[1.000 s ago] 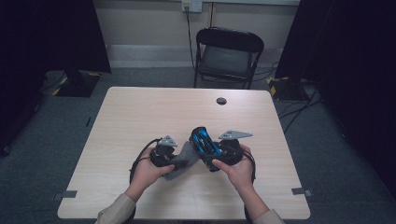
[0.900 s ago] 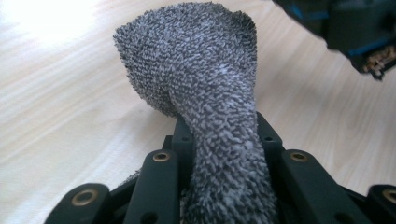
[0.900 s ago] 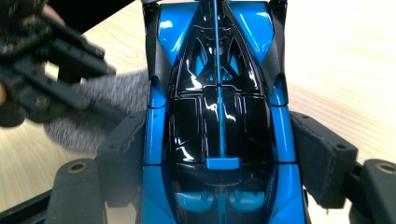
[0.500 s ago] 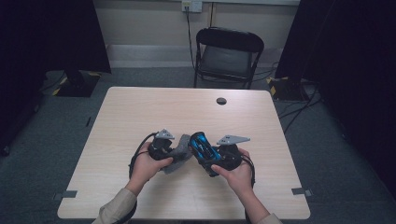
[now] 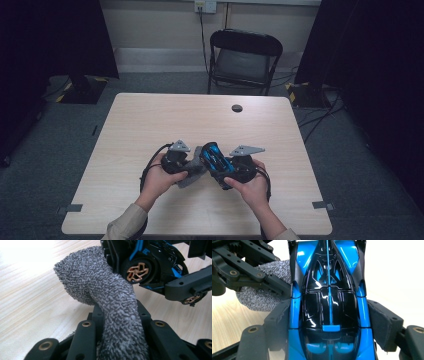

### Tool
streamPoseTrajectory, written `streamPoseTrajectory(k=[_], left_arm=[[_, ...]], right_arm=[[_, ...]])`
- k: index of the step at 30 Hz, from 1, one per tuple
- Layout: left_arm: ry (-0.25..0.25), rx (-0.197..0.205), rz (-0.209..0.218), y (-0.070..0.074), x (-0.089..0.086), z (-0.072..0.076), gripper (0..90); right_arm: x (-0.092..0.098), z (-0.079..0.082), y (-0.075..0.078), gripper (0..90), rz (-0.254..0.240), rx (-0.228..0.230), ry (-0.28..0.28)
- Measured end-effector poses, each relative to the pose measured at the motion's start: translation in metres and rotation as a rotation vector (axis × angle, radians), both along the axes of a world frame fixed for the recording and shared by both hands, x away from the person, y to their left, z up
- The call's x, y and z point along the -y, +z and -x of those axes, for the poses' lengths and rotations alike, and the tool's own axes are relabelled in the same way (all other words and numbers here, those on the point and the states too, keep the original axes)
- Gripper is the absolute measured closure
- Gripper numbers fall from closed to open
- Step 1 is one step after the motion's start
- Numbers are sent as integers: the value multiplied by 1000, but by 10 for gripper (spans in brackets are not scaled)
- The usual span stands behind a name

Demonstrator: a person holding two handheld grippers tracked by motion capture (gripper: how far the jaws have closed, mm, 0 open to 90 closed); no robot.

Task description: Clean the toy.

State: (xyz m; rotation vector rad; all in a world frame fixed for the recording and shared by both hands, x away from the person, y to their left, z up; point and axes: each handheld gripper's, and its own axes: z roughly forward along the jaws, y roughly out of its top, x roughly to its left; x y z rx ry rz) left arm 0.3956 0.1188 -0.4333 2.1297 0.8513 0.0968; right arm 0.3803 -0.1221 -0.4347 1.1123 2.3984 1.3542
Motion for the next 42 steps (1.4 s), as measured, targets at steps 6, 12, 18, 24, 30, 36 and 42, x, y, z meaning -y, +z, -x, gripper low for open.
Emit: streamPoseTrajectory(k=[6, 12, 18, 24, 30, 36, 42], left_arm=[[-8, -1, 3, -2, 2, 2, 696], [-30, -6, 5, -4, 5, 5, 697], [-70, -4, -3, -5, 13, 11, 698], [-86, -9, -4, -7, 20, 15, 698], [-104, -14, 1, -11, 26, 19, 698], [-131, -8, -11, -13, 34, 24, 698], [-146, -9, -4, -15, 41, 28, 698]], right_arm=[[-1, -1, 0, 263, 1, 0, 1], [-2, -2, 1, 264, -3, -2, -2], [-4, -3, 4, 263, -5, 4, -4], [-4, -5, 6, 264, -8, 4, -12], [-3, -8, 6, 263, -14, 1, -26], [-2, -11, 7, 263, -6, 4, -34], [-1, -13, 9, 263, -6, 5, -43]])
